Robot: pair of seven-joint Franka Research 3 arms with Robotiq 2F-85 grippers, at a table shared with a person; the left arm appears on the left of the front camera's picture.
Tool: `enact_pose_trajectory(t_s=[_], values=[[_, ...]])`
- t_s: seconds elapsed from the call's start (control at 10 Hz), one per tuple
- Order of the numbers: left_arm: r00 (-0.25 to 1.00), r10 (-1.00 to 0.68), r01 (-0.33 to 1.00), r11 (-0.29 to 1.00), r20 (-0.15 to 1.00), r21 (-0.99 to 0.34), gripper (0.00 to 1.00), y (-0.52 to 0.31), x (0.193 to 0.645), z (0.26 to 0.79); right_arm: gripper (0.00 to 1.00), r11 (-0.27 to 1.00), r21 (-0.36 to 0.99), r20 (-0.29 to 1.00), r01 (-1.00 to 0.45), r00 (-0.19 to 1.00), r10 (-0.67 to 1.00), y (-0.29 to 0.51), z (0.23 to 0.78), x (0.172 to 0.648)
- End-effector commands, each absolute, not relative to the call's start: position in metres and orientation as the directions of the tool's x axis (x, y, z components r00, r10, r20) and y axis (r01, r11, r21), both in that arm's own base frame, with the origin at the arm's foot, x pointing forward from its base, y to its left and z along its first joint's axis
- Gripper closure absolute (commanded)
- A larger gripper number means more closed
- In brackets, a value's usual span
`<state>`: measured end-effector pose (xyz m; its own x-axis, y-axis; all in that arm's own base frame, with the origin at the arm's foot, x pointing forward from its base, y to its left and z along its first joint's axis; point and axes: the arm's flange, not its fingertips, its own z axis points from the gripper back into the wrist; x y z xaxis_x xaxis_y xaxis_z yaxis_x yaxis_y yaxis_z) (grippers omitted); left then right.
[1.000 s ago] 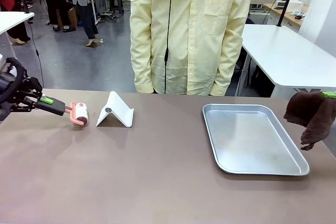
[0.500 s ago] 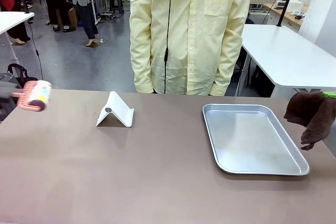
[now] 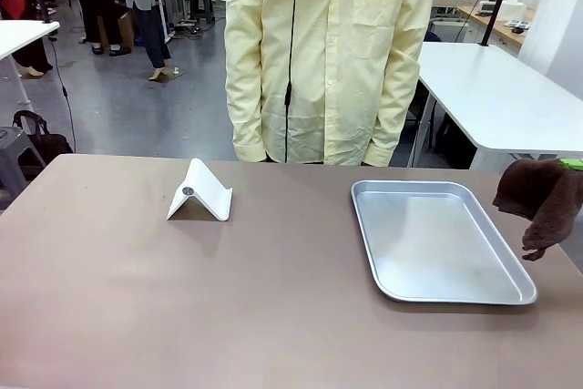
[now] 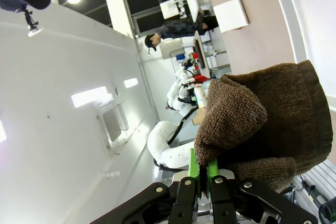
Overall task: Clean the surface of the table.
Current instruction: Clean the area not pointed to by the person.
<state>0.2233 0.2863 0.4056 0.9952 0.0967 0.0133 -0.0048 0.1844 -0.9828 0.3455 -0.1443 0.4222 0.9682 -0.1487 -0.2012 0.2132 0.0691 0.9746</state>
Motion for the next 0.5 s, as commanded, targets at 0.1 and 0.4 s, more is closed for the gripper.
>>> enact_pose_trajectory(t_s=[0.1,0.4], values=[[0.997,0.081,-0.021,0.179,-0.006,-0.984,0.78,0.2818,0.2351,0.4124,0.94,0.052,0.980,-0.181,0.190,0.973,-0.140,-0.1455,0.4262,0.3466],[0.997,0.081,-0.021,0.179,-0.006,-0.984,0.78,0.2818,0.2351,0.4124,0.94,0.052,0.980,-0.181,0.190,0.973,-0.140,-0.1455,0.4262,0.3466]])
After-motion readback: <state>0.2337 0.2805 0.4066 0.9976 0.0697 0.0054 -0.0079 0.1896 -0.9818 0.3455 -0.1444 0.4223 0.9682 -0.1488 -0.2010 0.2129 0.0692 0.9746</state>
